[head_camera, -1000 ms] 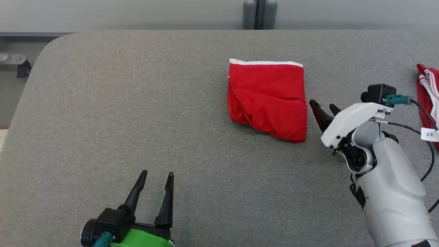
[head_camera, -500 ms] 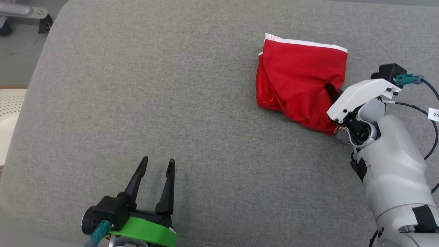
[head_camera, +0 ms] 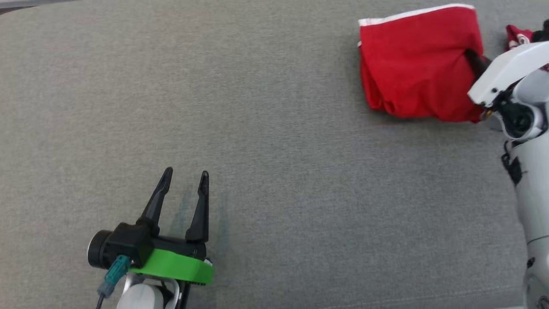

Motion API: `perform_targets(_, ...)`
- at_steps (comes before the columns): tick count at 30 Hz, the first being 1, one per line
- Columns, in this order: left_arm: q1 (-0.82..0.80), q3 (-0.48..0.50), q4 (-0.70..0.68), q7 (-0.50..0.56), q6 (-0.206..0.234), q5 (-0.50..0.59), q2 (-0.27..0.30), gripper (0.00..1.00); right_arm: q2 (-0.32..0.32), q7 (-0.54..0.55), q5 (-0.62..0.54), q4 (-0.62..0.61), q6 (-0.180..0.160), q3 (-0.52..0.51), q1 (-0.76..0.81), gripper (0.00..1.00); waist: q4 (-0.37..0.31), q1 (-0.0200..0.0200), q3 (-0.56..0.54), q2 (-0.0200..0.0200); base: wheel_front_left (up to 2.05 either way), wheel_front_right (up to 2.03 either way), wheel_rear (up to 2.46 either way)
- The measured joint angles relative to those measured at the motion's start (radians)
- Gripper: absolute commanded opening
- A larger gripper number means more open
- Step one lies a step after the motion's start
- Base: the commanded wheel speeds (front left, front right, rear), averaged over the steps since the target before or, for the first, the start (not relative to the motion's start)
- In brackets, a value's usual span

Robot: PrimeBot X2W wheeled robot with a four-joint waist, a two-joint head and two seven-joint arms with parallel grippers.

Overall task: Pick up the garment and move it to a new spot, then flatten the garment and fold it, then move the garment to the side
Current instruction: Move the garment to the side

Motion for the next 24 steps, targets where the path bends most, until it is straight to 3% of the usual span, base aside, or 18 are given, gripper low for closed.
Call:
perform_targets(7,-0.042,-0.032,-0.011,0.000,0.000,0.007,0.001,1.00,-0.116,0.174,-0.090,-0.102,0.000,-0.150,-0.059,0.00,-0.078,0.0000,0.051,0.0000,0.00,0.00,0.00)
perform_targets(14,-0.029,-0.008,-0.003,0.000,0.000,0.009,0.029,1.00,-0.160,0.351,-0.277,-0.193,0.000,-0.255,-0.068,0.00,-0.071,0.0000,0.107,0.0000,0.00,0.00,0.00)
perform_targets(17,-0.029,-0.006,-0.007,0.000,0.000,0.009,0.033,1.00,-0.178,0.348,-0.389,-0.230,0.000,-0.294,-0.068,0.00,-0.057,0.0000,0.121,0.0000,0.00,0.00,0.00)
perform_targets(18,-0.030,-0.004,-0.008,0.000,0.000,0.009,0.035,1.00,-0.184,0.339,-0.430,-0.239,0.000,-0.302,-0.068,0.42,-0.053,0.0000,0.127,0.0000,0.00,0.00,0.00)
perform_targets(19,-0.031,-0.002,-0.009,0.000,0.000,0.009,0.036,1.00,-0.188,0.328,-0.461,-0.244,0.000,-0.305,-0.068,1.00,-0.050,0.0000,0.131,0.0000,0.00,0.00,0.00)
perform_targets(24,-0.033,0.001,-0.012,0.000,0.000,0.009,0.043,1.00,-0.207,0.209,-0.649,-0.255,0.000,-0.328,-0.055,1.00,-0.035,0.0000,0.150,0.0000,0.00,0.00,0.00)
